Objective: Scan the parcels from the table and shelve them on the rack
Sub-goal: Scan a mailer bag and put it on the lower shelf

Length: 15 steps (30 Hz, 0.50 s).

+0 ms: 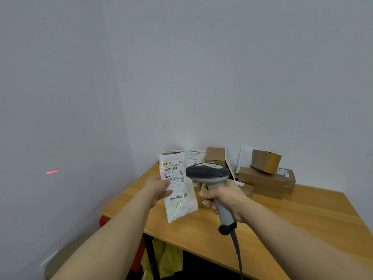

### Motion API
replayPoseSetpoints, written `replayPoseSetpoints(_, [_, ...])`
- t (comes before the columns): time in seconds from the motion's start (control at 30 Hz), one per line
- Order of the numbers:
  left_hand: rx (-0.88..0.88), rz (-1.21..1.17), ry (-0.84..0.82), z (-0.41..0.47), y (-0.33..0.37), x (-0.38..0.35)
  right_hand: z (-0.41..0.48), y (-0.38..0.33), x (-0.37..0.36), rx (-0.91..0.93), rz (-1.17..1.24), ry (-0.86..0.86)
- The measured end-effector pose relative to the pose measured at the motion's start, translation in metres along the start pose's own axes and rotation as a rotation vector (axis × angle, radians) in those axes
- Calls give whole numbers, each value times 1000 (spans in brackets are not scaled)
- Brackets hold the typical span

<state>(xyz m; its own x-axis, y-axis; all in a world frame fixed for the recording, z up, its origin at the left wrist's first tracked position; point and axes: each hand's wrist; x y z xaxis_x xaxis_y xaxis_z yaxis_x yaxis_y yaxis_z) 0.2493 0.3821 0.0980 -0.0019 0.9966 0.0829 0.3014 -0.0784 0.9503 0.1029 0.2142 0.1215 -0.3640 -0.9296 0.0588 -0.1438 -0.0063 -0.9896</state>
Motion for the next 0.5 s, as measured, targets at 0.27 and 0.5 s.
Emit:
replayPoseSetpoints(0.27, [54, -29, 12, -38, -13, 44, 4, 20, -8, 4, 22, 206])
replayPoseSetpoints(0.5, [174, -3, -9, -98, -70, 144, -32, 50, -99, -65, 42, 96])
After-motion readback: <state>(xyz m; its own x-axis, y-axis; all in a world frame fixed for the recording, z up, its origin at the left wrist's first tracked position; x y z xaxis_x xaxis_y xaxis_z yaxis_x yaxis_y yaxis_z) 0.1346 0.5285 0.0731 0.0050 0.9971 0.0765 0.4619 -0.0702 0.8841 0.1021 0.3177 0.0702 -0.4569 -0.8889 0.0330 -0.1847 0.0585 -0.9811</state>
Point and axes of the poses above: each hand's wrist, its own z-axis towards the middle knuckle, its own x-axis out of the back of the hand, y = z × x, and after that the axes turned 12 degrees about y, right-handed
